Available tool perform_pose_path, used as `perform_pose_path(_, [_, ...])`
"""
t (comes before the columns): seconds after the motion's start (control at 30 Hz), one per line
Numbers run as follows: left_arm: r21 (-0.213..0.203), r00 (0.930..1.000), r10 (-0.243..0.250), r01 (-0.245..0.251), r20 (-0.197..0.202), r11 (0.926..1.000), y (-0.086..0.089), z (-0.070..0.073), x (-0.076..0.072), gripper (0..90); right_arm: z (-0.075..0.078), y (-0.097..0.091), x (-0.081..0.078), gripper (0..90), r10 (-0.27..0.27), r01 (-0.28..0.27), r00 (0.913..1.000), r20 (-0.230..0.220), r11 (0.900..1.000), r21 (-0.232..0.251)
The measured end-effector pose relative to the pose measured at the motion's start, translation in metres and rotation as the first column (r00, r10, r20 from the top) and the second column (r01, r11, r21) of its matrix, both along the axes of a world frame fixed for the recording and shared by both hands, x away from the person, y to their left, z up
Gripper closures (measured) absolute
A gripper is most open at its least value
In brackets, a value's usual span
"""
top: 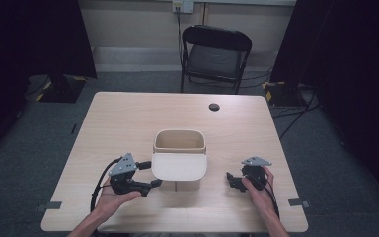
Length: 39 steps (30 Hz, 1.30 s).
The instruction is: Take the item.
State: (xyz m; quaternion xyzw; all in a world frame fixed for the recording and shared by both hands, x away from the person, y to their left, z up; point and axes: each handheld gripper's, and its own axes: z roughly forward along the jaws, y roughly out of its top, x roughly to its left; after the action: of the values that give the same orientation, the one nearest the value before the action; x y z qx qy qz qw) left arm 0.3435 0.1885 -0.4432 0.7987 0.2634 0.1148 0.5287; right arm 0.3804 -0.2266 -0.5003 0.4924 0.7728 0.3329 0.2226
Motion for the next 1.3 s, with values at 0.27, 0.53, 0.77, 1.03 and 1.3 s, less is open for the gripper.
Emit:
perform_pose_path(0.27, [-0.016,1.0,0.008,-0.008,-0.003,0.9998,0.0,0.002,0.0,26.3,0.0,0.0,0.0,13.6,0.0,0.0,1.0,0.0,1.0,0.0])
perform_pose_path(0.53, [-0.019,1.0,0.002,-0.002,0.004,0.9998,0.001,0.006,0.0,27.7,0.0,0.0,0.0,13.6,0.0,0.0,1.0,0.0,1.0,0.0])
perform_pose_path(0.77, [-0.036,1.0,0.006,-0.006,0.002,0.9993,0.001,0.007,0.0,27.3,0.0,0.0,0.0,13.6,0.0,0.0,1.0,0.0,1.0,0.0])
perform_pose_path(1.03, [-0.059,0.9998,0.014,-0.013,0.011,0.9982,0.001,0.008,-0.001,26.6,0.0,0.0,0.0,13.6,0.0,0.0,1.0,0.0,1.0,0.0])
perform_pose_path(1.3, [-0.066,0.9998,0.013,-0.012,0.014,0.9977,0.002,0.011,-0.001,26.4,0.0,0.0,0.0,13.6,0.0,0.0,1.0,0.0,1.0,0.0])
